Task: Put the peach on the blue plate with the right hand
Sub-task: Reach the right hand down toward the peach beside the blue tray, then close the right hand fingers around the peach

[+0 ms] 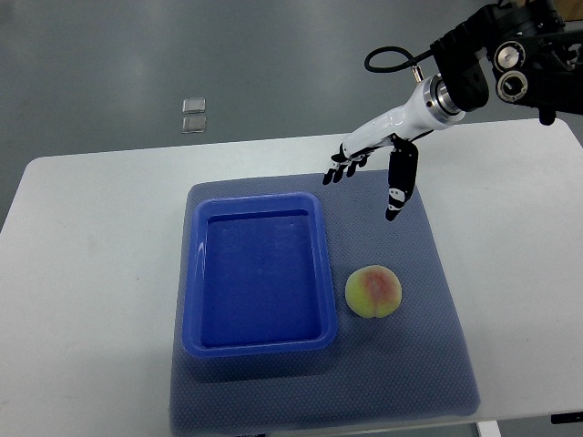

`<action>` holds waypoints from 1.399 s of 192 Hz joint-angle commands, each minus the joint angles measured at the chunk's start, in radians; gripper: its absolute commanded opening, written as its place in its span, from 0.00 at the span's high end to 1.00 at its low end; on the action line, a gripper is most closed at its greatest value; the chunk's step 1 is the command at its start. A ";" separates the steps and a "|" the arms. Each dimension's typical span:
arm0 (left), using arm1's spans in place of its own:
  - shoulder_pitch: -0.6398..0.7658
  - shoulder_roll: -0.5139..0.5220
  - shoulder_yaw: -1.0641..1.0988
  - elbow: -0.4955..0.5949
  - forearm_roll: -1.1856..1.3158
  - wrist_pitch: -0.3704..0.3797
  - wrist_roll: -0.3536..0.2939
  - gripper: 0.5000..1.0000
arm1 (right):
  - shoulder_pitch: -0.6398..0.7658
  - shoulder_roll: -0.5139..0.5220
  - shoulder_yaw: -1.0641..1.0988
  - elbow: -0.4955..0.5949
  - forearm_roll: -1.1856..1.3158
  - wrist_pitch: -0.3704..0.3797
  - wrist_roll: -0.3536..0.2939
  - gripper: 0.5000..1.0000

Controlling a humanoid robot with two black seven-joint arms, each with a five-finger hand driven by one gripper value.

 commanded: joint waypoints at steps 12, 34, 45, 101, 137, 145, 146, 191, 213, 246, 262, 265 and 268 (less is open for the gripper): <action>-0.002 0.000 0.001 -0.008 0.001 0.000 0.002 0.00 | 0.035 -0.036 -0.036 0.062 0.008 0.000 -0.004 0.14; -0.002 0.000 0.001 -0.008 0.001 0.000 0.002 0.00 | 0.016 -0.052 -0.036 0.089 0.022 0.000 -0.004 0.14; -0.002 0.000 0.003 -0.008 0.001 0.000 0.002 0.00 | -0.011 -0.053 -0.036 0.100 0.035 0.000 -0.004 0.14; -0.008 0.000 0.001 -0.008 0.003 0.000 0.002 0.00 | -0.168 -0.048 -0.032 0.112 0.074 -0.193 -0.002 0.14; -0.008 0.000 0.001 -0.006 0.001 0.000 0.002 0.00 | -0.228 -0.048 -0.025 0.112 0.072 -0.233 -0.004 0.14; -0.008 0.000 0.001 -0.004 0.001 0.000 0.002 0.00 | -0.251 -0.053 -0.022 0.112 0.072 -0.233 -0.002 0.14; -0.008 0.000 0.001 -0.004 0.001 0.000 0.002 0.00 | -0.255 -0.055 -0.021 0.112 0.072 -0.233 -0.002 0.14; -0.008 0.000 0.001 -0.006 0.001 0.000 0.002 0.00 | -0.323 -0.059 0.004 0.112 0.068 -0.256 0.004 0.14; -0.008 0.000 0.001 -0.003 0.001 0.000 0.002 0.00 | -0.350 -0.061 0.010 0.112 0.063 -0.267 0.009 0.14; -0.008 0.000 0.001 0.000 0.001 0.000 0.002 0.00 | -0.381 -0.061 0.010 0.112 0.058 -0.296 0.010 0.14; -0.008 0.000 0.001 0.000 0.001 0.000 0.002 0.00 | -0.398 -0.061 0.011 0.111 0.048 -0.315 0.010 0.14; -0.008 0.000 0.001 0.000 0.001 0.000 0.002 0.00 | -0.401 -0.061 0.011 0.111 0.048 -0.318 0.010 0.14; -0.008 0.000 0.001 0.000 0.001 0.000 0.002 0.00 | -0.405 -0.061 0.011 0.111 0.048 -0.324 0.010 0.14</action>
